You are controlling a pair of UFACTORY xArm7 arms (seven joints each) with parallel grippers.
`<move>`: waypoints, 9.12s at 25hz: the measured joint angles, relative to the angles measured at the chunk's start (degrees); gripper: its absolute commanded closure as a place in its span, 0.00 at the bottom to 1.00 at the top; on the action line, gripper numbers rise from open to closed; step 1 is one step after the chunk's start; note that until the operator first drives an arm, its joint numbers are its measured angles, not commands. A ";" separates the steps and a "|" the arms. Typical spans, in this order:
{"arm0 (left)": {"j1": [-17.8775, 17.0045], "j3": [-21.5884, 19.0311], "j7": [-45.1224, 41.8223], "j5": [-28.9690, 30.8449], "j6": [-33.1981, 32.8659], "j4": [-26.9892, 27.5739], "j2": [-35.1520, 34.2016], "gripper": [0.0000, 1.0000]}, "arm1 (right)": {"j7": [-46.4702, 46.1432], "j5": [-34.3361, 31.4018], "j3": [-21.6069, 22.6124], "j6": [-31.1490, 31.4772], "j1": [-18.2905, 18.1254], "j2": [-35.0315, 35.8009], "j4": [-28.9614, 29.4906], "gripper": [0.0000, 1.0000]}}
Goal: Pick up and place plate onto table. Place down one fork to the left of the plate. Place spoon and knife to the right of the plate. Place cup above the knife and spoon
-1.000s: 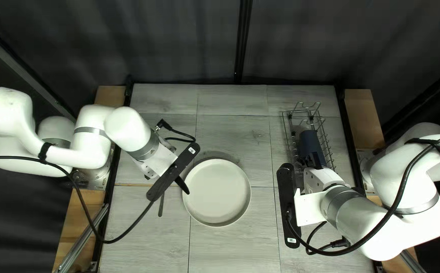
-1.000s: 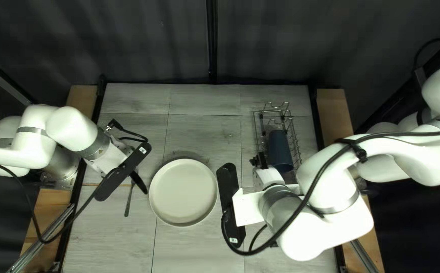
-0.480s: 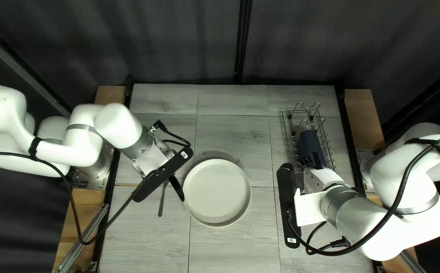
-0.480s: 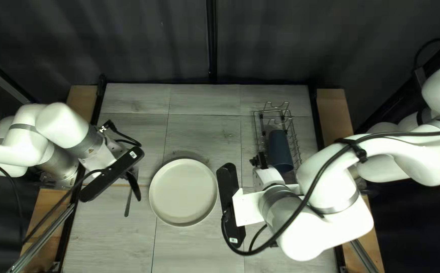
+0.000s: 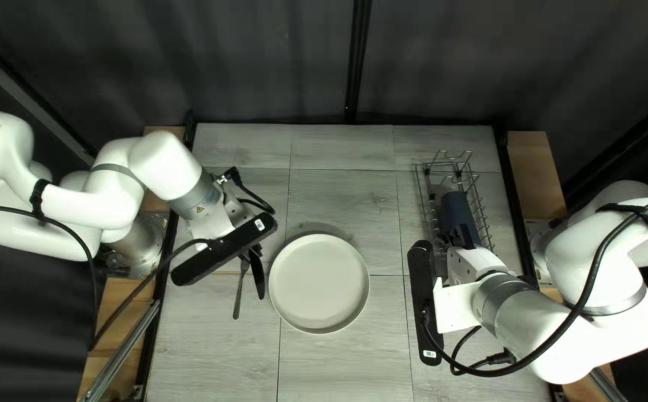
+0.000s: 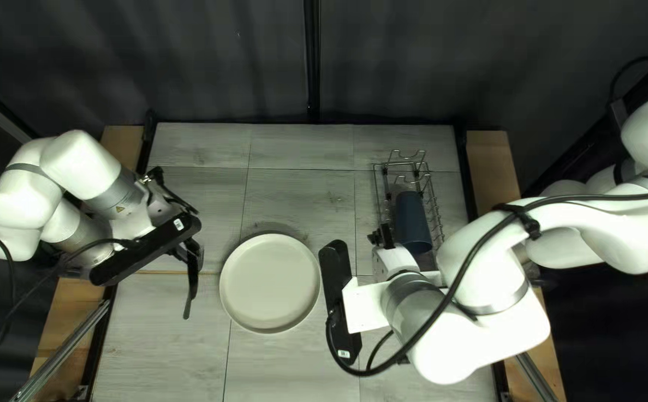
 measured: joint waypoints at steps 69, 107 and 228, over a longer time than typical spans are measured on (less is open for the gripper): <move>13.32 -6.58 -28.35 6.13 -6.50 12.36 -17.05 1.00 | 0.00 0.00 0.00 0.00 0.00 0.00 0.00 0.00; 19.19 0.01 -11.23 7.48 -9.35 30.18 -40.24 1.00 | 0.00 0.00 0.00 0.00 0.00 0.00 0.00 0.00; 40.86 2.02 41.23 -5.28 10.09 63.94 -65.81 1.00 | -8.08 12.69 -19.72 12.98 11.97 -28.90 -11.47 0.00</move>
